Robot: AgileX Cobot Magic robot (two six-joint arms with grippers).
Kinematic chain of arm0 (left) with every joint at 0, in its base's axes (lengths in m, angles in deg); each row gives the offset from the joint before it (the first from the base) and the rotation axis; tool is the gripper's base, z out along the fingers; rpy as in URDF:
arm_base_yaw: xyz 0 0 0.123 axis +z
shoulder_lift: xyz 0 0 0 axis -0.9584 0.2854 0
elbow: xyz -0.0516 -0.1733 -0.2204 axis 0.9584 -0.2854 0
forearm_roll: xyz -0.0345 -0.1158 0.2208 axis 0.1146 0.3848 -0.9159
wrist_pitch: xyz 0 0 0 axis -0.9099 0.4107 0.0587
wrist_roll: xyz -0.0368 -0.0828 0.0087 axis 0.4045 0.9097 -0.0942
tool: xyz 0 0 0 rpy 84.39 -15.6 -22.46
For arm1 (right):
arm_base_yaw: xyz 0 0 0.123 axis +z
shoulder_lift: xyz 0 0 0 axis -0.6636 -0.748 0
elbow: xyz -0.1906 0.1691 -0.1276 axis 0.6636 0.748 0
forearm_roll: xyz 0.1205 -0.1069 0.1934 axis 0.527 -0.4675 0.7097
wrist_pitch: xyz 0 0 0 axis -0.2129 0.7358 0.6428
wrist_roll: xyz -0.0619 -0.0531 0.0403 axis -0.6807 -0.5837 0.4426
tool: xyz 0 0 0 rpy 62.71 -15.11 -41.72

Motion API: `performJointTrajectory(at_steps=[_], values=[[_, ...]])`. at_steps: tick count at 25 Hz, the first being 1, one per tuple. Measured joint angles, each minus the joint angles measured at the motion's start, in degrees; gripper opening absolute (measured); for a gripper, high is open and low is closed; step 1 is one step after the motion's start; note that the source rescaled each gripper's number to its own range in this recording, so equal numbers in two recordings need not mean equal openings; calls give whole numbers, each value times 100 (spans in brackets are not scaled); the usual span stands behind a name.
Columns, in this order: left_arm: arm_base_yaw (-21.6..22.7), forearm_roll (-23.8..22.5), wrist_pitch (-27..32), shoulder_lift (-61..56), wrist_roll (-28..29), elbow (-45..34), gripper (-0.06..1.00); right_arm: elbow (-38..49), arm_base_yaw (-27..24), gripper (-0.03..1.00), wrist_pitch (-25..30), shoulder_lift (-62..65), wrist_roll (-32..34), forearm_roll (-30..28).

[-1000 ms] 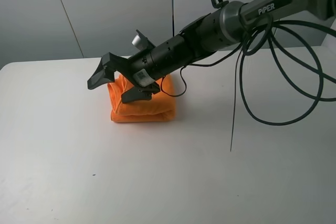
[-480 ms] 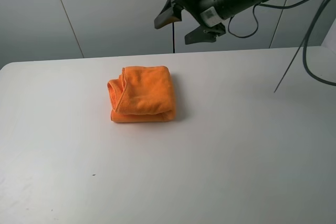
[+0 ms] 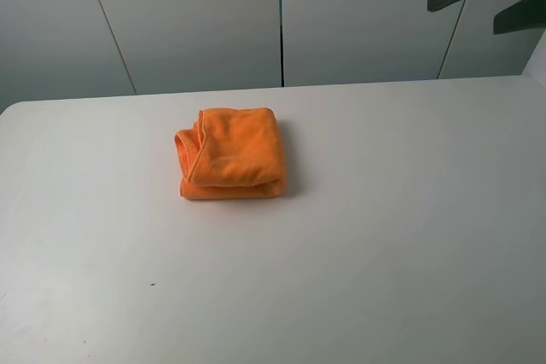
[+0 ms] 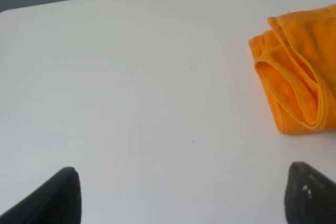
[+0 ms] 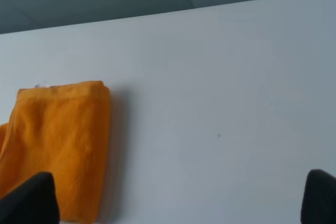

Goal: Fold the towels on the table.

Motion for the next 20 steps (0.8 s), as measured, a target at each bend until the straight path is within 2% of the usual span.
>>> performJointTrajectory(at_steps=[6, 11, 16, 20], values=[[0, 0, -145, -1656, 201, -961, 100, 1293, 0, 100, 248, 2575, -26, -299], [0, 111, -56, -2659, 356, -1545, 100, 1854, 0, 100, 717, 4744, 35, -1091], [0, 224, -7, -3416, 356, -1963, 100, 2259, 0, 100, 1025, 6038, 430, -2058], [0, 224, -7, -3756, 356, -2238, 100, 2594, 0, 100, 1308, 6647, 686, -2406]])
